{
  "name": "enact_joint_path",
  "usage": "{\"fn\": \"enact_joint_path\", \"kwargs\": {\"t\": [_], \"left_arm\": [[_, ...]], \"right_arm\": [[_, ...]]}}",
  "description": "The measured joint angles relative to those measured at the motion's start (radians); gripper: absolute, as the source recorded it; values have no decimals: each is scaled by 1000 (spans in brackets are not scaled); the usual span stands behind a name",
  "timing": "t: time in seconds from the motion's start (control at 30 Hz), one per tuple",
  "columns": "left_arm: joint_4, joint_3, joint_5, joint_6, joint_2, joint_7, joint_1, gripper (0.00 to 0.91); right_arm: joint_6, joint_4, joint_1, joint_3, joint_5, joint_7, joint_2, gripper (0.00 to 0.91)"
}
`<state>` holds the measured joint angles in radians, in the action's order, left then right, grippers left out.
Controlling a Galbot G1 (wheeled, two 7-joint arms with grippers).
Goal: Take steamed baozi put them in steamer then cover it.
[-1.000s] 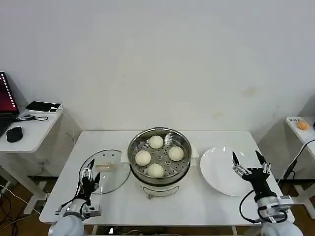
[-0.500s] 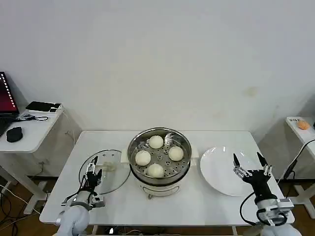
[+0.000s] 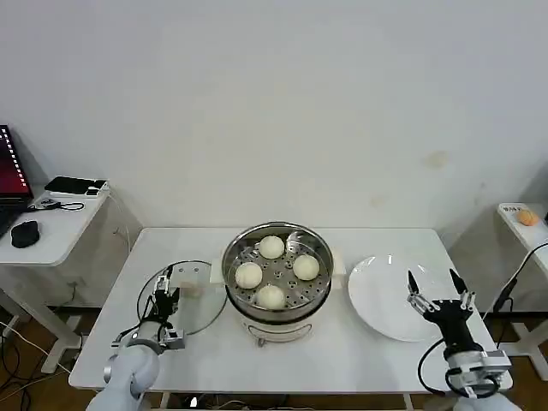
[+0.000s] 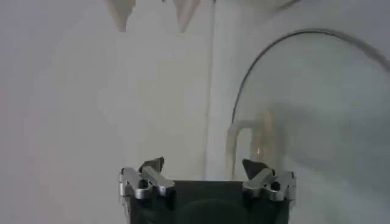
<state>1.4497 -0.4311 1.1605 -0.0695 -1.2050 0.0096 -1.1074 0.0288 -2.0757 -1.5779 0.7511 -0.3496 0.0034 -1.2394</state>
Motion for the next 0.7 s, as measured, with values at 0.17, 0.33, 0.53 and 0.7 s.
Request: {"fn": "enact_joint_path", "kwargs": {"t": [0.17, 0.33, 0.53, 0.7], "left_arm": [[-24, 10, -4, -1, -8, -8, 23, 907], [-45, 22, -17, -4, -12, -19, 35, 907], [-72, 30, -39, -14, -19, -41, 53, 907], [-88, 32, -58, -20, -19, -59, 64, 907]], "right_arm": [[11, 0, -15, 1, 12, 1, -14, 907], [23, 0, -31, 5, 24, 1, -26, 907], [34, 0, -47, 2, 40, 1, -45, 907], [42, 5, -52, -1, 53, 2, -55, 907]]}}
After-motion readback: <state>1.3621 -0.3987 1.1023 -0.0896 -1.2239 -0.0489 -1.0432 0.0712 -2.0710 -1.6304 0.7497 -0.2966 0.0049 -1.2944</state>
